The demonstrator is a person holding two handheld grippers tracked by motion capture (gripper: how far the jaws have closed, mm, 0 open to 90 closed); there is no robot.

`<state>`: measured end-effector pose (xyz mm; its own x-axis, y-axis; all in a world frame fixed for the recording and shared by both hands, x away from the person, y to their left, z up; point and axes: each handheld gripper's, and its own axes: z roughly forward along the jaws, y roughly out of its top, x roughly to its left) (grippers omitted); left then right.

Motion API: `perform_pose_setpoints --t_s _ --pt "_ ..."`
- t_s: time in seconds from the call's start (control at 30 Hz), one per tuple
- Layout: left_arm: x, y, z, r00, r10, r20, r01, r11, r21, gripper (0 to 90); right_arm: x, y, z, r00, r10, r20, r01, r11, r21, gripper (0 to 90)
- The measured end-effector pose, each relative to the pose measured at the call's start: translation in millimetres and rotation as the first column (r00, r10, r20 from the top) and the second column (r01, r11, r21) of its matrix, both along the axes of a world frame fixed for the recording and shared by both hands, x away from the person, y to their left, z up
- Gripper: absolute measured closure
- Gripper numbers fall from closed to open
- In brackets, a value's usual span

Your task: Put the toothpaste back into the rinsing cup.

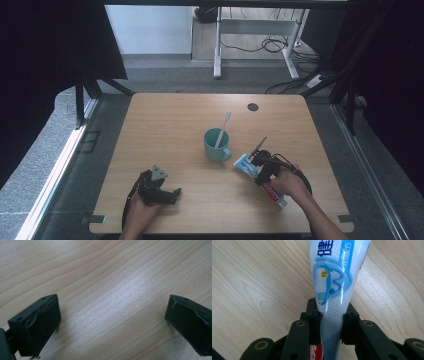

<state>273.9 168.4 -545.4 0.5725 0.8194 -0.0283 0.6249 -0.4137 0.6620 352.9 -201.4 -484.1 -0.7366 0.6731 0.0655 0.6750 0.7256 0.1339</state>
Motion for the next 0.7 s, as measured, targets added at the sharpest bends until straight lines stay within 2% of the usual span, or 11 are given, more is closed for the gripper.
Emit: perform_pose_setpoints --t_s 0.13,0.23,0.7 --pt "0.0 -0.1 0.0 1.0000 0.000 0.000 0.000 1.0000 0.000 0.1 -1.5 -2.4 9.0 0.9997 0.001 0.025 -0.001 0.9998 0.017 72.6" --pt "0.0 0.0 0.0 1.0000 0.000 0.000 0.000 1.0000 0.000 0.1 -1.9 -3.5 10.6 0.9994 0.005 0.035 -0.006 0.9998 0.021 72.6" --pt "0.0 0.0 0.0 1.0000 0.000 0.000 0.000 1.0000 -0.001 0.1 -7.2 -10.5 22.8 0.9959 -0.008 0.091 0.000 0.9955 0.095 72.5"
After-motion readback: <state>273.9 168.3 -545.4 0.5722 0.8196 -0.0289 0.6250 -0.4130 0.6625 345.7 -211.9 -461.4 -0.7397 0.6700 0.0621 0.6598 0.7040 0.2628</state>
